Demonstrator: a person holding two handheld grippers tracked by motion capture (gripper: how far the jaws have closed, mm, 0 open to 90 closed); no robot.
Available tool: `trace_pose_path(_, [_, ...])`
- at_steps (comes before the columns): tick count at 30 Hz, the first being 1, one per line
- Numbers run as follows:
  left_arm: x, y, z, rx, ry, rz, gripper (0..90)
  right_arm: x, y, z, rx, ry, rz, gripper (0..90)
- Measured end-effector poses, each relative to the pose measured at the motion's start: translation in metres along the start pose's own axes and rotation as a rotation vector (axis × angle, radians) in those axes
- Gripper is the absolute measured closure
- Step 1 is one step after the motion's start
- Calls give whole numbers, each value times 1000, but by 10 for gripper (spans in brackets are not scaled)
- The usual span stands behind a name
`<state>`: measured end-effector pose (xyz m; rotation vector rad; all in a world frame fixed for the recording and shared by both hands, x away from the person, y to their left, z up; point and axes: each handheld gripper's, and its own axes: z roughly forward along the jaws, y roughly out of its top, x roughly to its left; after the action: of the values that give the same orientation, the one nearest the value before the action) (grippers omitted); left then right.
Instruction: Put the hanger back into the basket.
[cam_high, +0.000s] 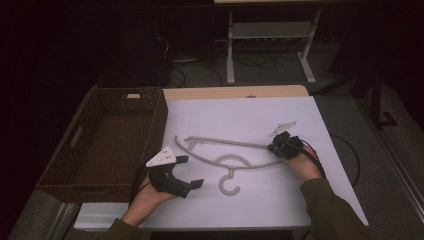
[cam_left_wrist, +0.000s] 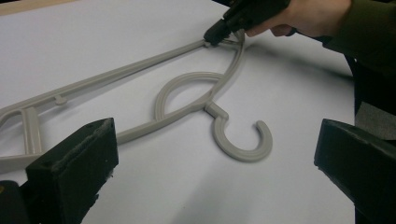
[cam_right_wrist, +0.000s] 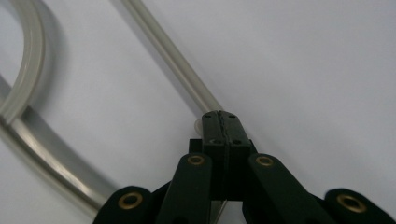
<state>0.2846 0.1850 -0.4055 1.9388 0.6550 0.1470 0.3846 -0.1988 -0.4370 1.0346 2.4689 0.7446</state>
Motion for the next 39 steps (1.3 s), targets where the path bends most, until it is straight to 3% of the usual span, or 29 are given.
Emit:
trace_pose_path(2, [0,0,0,1,1,-6,0,5,6,-3,-21,0,-11,899])
trace_pose_path(5, [2,-1,-1,-3,8,-16,0,21,18,-7,-74,70,-22,899])
trace_pose_path(8, [2,-1,-1,-1,15,-14,0,45,36,-2,-123,173,-36,899])
trace_pose_path(9, [2,-1,-1,-1,15,-14,0,45,36,-2,-123,173,-36,899])
trace_pose_path(10, [2,-1,-2,-1,16,-14,0,53,44,1,-143,210,-51,899])
trace_pose_path(11, [2,-1,-2,-2,16,-15,0,70,60,9,-171,276,-65,899])
trace_pose_path(12, [2,-1,-2,-4,17,-16,0,77,67,15,-177,304,-76,899])
trace_pose_path(15, [2,-1,-3,-4,16,-18,0,98,85,32,-173,337,-99,899])
trace_pose_path(19, [2,-2,-3,-3,12,-16,0,112,99,53,-155,359,-131,899])
trace_pose_path(22, [2,-2,-3,1,12,-12,0,118,102,64,-134,362,-147,899])
trace_pose_path(28, [2,-1,-3,-3,18,-15,0,124,100,66,-114,404,-162,899])
trace_pose_path(30, [3,-1,-4,0,20,-6,0,125,97,65,-117,417,-195,899])
trace_pose_path(39, [3,-1,-5,-3,23,-10,0,154,72,38,-74,547,-317,900])
